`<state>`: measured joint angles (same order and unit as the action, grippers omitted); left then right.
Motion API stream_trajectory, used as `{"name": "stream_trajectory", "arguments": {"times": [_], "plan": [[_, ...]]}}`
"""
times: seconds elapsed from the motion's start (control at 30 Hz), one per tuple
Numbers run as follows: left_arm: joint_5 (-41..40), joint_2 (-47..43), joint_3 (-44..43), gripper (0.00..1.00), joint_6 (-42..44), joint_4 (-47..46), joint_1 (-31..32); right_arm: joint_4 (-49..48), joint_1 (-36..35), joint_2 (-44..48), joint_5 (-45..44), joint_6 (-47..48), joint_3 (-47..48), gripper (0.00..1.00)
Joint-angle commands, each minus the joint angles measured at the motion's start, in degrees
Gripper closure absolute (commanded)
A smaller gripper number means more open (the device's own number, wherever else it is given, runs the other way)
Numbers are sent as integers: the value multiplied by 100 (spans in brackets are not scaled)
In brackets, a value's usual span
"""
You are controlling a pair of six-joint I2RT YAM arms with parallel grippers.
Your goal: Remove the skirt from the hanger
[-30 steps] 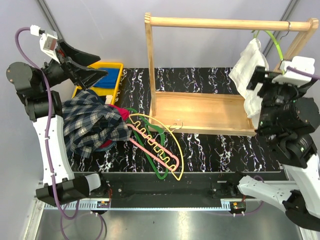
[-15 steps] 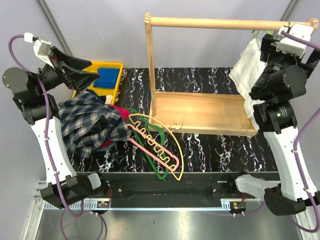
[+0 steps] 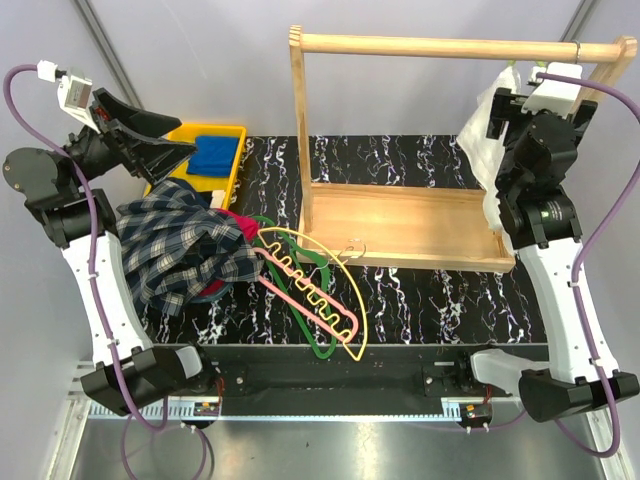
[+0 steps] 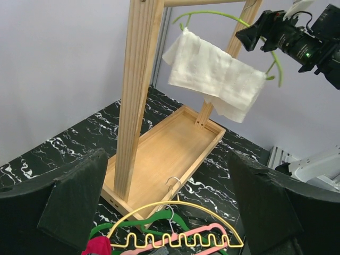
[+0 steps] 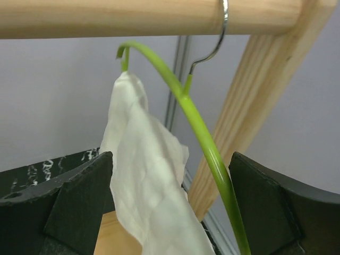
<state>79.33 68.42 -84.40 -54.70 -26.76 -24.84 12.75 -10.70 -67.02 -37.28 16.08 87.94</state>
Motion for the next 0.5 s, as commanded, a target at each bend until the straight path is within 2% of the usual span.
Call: {"name": "stream_trajectory", "arguments": {"times": [0.0, 0.2, 0.47], "plan": [[-58, -48, -33, 1, -173, -408, -30, 184, 42, -100, 835, -605, 144, 4], [-137, -31, -85, 1, -226, -444, -21, 315, 50, -276, 1565, -1238, 329, 12], [-128, -48, -15, 1, -208, -365, -30, 114, 50, -223, 1337, -931, 127, 15]]}}
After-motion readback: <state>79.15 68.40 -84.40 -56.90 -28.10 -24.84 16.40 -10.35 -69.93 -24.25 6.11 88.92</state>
